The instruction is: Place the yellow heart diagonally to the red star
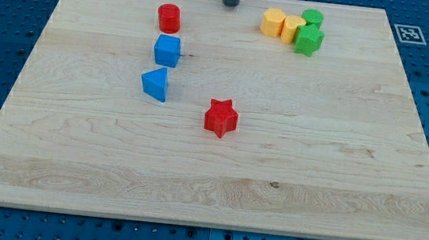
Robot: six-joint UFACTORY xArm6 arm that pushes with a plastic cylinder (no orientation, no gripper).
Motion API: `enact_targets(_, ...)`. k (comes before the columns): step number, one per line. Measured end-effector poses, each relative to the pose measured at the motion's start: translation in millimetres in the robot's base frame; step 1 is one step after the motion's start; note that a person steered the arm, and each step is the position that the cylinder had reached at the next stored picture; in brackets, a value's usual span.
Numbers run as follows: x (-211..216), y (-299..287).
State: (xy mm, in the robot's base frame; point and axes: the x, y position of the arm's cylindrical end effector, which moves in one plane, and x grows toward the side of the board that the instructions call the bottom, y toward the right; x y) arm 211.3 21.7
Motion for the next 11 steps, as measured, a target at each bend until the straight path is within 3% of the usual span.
enact_targets(2,26.7,73.0)
enact_targets(6,164.1,102.3)
enact_targets(8,172.9,83.4)
enact_targets(10,225.4,98.6)
enact_targets(11,196.3,93.6)
